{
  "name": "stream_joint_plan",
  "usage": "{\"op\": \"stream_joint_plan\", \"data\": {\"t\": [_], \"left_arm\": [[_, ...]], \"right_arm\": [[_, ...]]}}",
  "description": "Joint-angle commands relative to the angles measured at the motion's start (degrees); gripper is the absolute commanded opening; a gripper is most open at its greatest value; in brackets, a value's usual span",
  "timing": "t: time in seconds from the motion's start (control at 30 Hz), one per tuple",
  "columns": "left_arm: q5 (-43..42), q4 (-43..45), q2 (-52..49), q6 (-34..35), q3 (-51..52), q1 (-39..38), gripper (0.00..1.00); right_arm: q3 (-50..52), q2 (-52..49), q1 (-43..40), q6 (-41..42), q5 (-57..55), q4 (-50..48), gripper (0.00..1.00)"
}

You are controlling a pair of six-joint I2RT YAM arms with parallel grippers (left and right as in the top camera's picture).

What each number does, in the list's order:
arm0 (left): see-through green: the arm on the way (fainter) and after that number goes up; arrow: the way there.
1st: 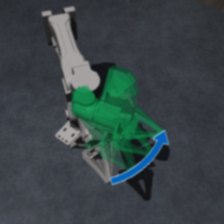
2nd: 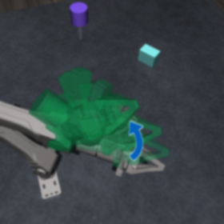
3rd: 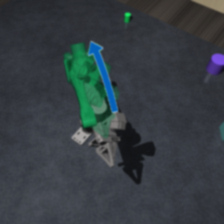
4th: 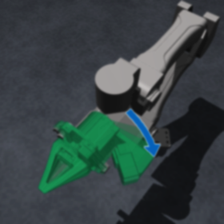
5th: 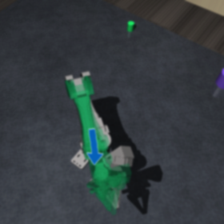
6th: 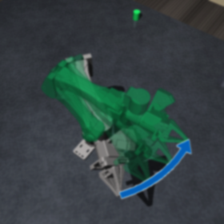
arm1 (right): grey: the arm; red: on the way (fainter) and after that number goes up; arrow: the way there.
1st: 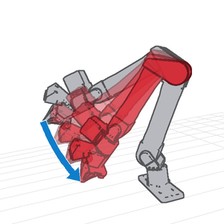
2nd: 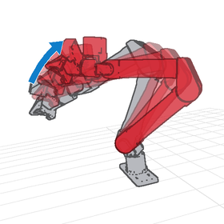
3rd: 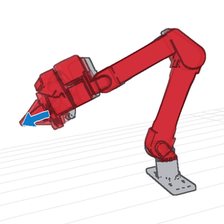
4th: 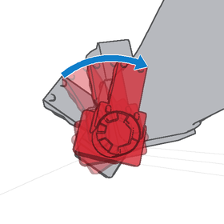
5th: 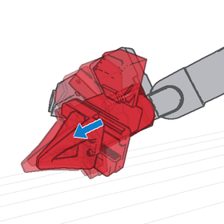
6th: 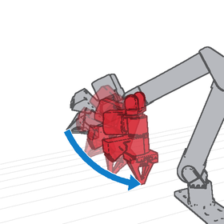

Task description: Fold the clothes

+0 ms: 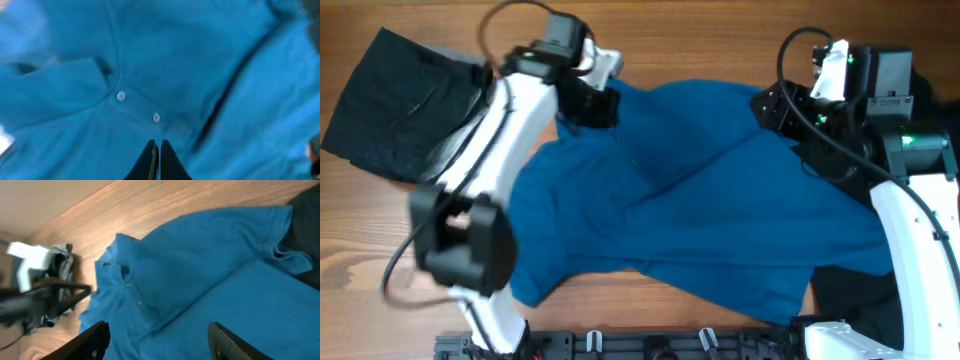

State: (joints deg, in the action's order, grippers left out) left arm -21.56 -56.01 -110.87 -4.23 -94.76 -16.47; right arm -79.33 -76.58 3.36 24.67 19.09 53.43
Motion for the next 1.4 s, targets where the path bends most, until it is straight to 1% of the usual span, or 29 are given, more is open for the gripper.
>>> {"op": "stream_joint_plan", "data": {"t": [0.0, 0.13, 0.23, 0.27, 0.3, 0.33, 0.4, 0.43, 0.47, 0.5, 0.57, 0.6, 0.63, 0.73, 0.77, 0.83, 0.9, 1.03, 1.07, 1.1, 1.13, 1.17, 1.23, 1.3, 1.37], "left_arm": [[-1.44, 6.62, -10.25, -1.55, 0.33, -0.81, 0.04], [-3.02, 13.2, -18.53, -1.66, 0.33, -0.96, 0.04], [-0.09, 16.9, -21.57, -1.77, 0.33, -0.76, 0.04], [4.92, 18.62, -22.84, -0.63, 0.33, -0.33, 0.04], [11.63, 20.2, -24.11, 2.86, 0.33, 0.85, 0.04], [15.34, 20.94, -24.94, 5.05, 0.33, 2.03, 0.04], [20.09, 22.6, -26.84, 8.39, 0.33, 6.67, 0.04], [20.13, 23.61, -27.67, 9.9, 0.33, 10.75, 0.04], [19.17, 24.63, -27.69, 13.18, 0.33, 15.19, 0.04], [12.92, 26.34, -27.3, 14.14, 0.04, 19.74, 0.04], [2.38, 27.36, -26.91, 14.16, -1.44, 24.06, 0.05], [-2.47, 27.26, -26.73, 14.14, -2.67, 25.66, 0.08], [-5.2, 27.26, -26.29, 14.14, -3.26, 26.27, 0.1], [-6.08, 27.1, -24.39, 13.66, -3.3, 25.57, 0.18], [-6.08, 26.8, -23.5, 13.46, -3.3, 24.92, 0.22], [-6.08, 25.9, -21.16, 12.13, -3.3, 23.28, 0.29], [-5.99, 24.17, -18.21, 10.43, -3.3, 21.75, 0.34], [-5.86, 20.59, -13.49, 10.4, -3.3, 18.71, 0.37], [-5.86, 19.41, -12.7, 10.05, -3.3, 17.57, 0.37], [-5.84, 17.9, -12.15, 8.59, -3.3, 16.31, 0.4], [-5.86, 16.57, -11.91, 7.39, -3.3, 15.02, 0.46], [-5.88, 14.82, -11.89, 6.78, -3.3, 13.29, 0.55], [-5.81, 11.5, -11.89, 2.36, -3.3, 10.43, 0.59], [-5.81, 9.38, -11.89, 0.17, -3.3, 8.28, 0.61], [-4.92, 8.09, -11.91, -0.57, -3.3, 6.38, 0.63]], "right_arm": [[-0.7, 0.17, -0.33, -2.25, -7.13, 0.17, 0.67], [-0.7, 0.09, -0.33, -2.21, -11.23, 0.22, 0.67], [-0.7, -0.5, -0.33, -2.23, -12.31, 0.26, 0.66], [-0.7, -0.85, -0.33, -2.25, -12.28, 0.33, 0.66], [-0.66, -1.33, -0.33, -2.38, -12.31, 0.68, 0.66], [-0.66, -1.81, -0.33, -2.73, -12.31, 1.05, 0.66], [-0.57, -3.82, -0.33, -4.28, -12.31, 2.23, 0.67], [-0.48, -6.27, -0.33, -5.31, -12.41, 4.33, 0.68], [-0.48, -8.15, -0.33, -5.2, -13.16, 5.6, 0.68], [-0.48, -10.6, -0.33, -5.2, -14.25, 5.99, 0.68], [-0.48, -14.56, -0.33, -5.14, -17.35, 3.5, 0.68], [-0.48, -16.7, -0.37, -5.16, -19.04, 1.4, 0.68], [-0.48, -19.21, -0.7, -5.16, -20.68, -1.7, 0.68], [-0.48, -24.74, -2.4, -4.7, -20.79, -7.26, 0.62], [-0.48, -26.73, -3.23, -4.72, -20.59, -8.55, 0.6], [-0.48, -30.6, -5.25, -5.18, -19.78, -9.2, 0.38], [-0.48, -32.87, -6.86, -7.26, -17.75, -9.49, 0.4], [-0.48, -36.68, -9.03, -8.11, -15.52, -15.06, 0.06], [-0.48, -38.4, -9.25, -8.02, -14.4, -16.9, 0.04], [-0.48, -40.76, -9.33, -7.91, -13.35, -18.23, 0.04], [-0.48, -42.34, -9.33, -7.89, -12.74, -18.71, 0.04], [-0.48, -45.13, -9.33, -7.98, -12.66, -19.19, 0.04], [-0.48, -48.48, -10.29, -6.54, -15.98, -19.32, 0.04], [-0.48, -49.09, -12.55, -5.75, -19.89, -19.23, 0.05], [-0.5, -48.89, -17.55, -4.59, -24.57, -18.88, 0.04]]}}
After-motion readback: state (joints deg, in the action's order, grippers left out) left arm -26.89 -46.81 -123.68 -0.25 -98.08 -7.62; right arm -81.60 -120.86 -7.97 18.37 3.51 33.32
